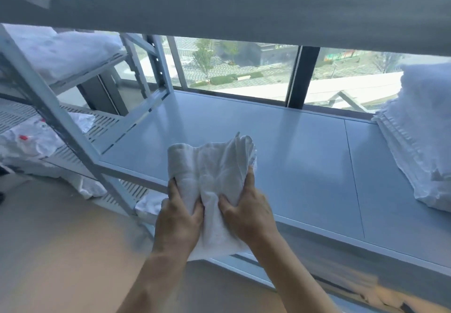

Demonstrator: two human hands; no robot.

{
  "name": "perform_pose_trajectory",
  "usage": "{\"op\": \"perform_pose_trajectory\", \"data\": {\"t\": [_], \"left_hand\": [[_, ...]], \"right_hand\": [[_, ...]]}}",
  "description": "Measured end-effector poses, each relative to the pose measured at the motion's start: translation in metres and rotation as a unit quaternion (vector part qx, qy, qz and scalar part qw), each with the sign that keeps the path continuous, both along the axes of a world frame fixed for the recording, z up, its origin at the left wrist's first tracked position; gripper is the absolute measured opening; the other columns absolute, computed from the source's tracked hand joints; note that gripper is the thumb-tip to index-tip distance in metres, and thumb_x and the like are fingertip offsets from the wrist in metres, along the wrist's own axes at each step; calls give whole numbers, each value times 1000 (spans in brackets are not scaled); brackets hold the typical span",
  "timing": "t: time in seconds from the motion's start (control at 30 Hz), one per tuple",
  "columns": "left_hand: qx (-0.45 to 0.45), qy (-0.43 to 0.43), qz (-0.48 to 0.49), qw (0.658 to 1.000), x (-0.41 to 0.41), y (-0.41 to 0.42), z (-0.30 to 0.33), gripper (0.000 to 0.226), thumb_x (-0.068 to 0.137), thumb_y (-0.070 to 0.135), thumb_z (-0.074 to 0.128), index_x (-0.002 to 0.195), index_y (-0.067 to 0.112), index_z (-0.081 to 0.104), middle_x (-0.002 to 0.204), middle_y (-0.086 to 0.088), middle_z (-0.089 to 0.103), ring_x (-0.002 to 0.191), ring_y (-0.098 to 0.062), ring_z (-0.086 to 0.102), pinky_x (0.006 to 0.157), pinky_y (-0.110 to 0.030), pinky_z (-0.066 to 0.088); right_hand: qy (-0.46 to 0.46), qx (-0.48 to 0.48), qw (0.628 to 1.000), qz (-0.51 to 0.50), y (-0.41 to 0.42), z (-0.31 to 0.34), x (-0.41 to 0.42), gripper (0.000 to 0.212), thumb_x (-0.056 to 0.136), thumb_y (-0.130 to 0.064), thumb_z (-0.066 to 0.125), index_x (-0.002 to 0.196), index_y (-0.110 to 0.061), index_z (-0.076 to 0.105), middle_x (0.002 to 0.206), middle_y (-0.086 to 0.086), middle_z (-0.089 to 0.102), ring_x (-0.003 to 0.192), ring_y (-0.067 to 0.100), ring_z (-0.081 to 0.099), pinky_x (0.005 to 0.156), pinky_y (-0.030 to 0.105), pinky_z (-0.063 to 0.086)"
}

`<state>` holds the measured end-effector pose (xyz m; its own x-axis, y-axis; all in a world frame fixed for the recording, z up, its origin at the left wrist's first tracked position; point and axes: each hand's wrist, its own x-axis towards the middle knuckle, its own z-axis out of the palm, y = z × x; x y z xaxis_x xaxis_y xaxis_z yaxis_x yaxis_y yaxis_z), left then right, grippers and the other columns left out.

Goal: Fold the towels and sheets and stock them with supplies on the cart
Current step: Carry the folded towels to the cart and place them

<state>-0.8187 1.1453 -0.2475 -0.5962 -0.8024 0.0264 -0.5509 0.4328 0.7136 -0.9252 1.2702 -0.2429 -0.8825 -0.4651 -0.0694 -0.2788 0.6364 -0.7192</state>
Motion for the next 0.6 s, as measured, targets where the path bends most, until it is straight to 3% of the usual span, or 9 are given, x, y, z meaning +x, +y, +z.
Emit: {"op": "perform_pose_trajectory", "data": {"t": [0.27, 0.4, 0.6], "left_hand": [[-15, 3, 126, 992, 151, -70, 12, 87, 94, 52, 62, 159, 13, 20, 123, -26, 57, 110, -46, 60, 87, -44, 49], [-34, -24, 194, 980, 225, -109, 20, 88, 96, 53, 59, 160, 9, 16, 126, -26, 55, 110, -45, 59, 90, -44, 48], [-64, -49, 292, 953, 325, -155, 37, 76, 100, 47, 52, 156, 12, 16, 121, -24, 54, 104, -42, 60, 87, -50, 53]], "right_hand": [[54, 2, 992, 112, -113, 13, 138, 102, 85, -60, 58, 161, -34, -5, 117, 9, 64, 115, 36, 56, 98, 45, 48], [88, -2, 984, 155, -174, 15, 209, 101, 85, -59, 60, 161, -28, 1, 117, 12, 66, 113, 37, 59, 91, 43, 49], [116, -22, 964, 237, -251, 23, 310, 99, 80, -60, 53, 158, -20, 9, 119, 16, 66, 110, 40, 60, 92, 46, 49]]}}
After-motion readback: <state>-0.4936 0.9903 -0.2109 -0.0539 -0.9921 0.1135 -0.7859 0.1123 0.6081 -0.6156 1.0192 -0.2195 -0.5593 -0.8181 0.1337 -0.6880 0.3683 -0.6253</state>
